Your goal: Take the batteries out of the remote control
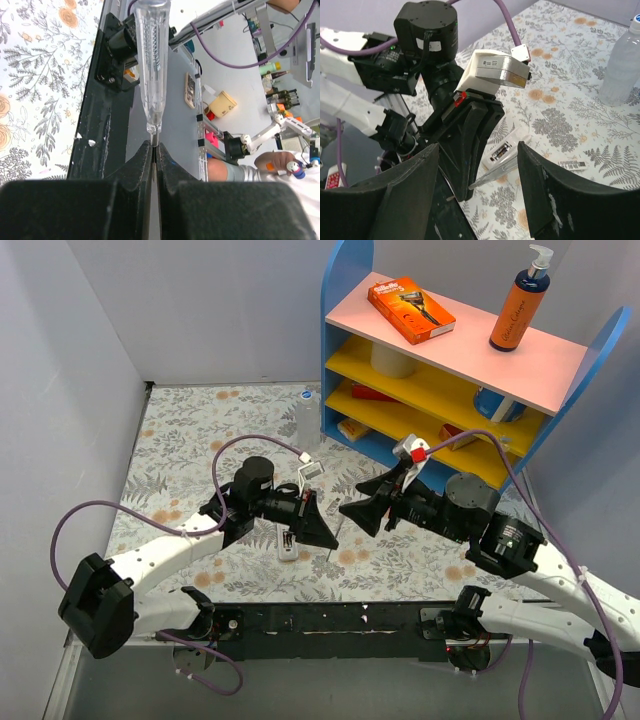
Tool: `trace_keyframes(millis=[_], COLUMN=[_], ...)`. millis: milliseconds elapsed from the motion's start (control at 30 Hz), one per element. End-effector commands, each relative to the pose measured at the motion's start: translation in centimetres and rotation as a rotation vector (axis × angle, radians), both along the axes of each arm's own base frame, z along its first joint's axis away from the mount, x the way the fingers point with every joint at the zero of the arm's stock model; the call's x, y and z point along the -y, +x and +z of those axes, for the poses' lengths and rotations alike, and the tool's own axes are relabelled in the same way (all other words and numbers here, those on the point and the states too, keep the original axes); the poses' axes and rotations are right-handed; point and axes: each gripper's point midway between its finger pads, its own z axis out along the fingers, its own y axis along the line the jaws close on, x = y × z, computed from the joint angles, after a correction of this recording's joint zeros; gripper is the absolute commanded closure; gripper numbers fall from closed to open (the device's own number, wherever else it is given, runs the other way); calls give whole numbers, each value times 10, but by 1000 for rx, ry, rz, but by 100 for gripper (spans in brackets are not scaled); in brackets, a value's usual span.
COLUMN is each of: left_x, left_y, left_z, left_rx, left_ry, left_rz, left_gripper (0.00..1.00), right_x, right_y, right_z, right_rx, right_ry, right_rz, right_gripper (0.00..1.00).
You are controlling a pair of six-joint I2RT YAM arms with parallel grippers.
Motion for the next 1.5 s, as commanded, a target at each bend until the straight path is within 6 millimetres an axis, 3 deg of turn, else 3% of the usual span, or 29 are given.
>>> trace_keyframes(millis=[0, 233, 433, 633, 667, 800, 833, 900, 933, 967, 1167, 1467], left_x=[-11, -13, -13, -18, -18, -20, -20, -23, -25, -26, -26, -30], left_y=[-16, -5, 30, 55, 56, 52, 52, 55, 55, 56, 57, 60], left_z=[9, 3, -8, -5, -4, 0, -2, -8, -8, -10, -14, -19], left_rx=[67, 123, 195, 247, 251, 271, 272, 274, 278, 279, 281, 298], left_ry=[-27, 14, 94, 119, 116, 99, 107, 139, 142, 148, 159, 179], left_rz=[-69, 19, 224, 386, 389, 377, 376, 397, 402, 406, 408, 427], left_gripper=[100, 100, 100, 100, 100, 100, 100, 100, 100, 100, 100, 100], right_x=[8, -2, -13, -19, -20, -24, -25, -22, -21, -19, -34, -49], right_y=[-15, -17, 2, 22, 26, 34, 34, 40, 45, 51, 51, 67], right_z=[-10, -27, -30, -37, -44, -45, -38, -43, -33, -36, -18, -27], right_rx=[20, -135, -310, -394, -406, -366, -345, -347, -336, -341, -261, -251], right_ry=[-159, -161, -39, 31, 7, -27, -23, -72, -68, -90, -76, -166], right_rz=[107, 162, 67, -55, -70, -77, -63, -100, -128, -158, -76, -76], right_gripper=[29, 28, 34, 41, 41, 41, 40, 38, 38, 38, 36, 38])
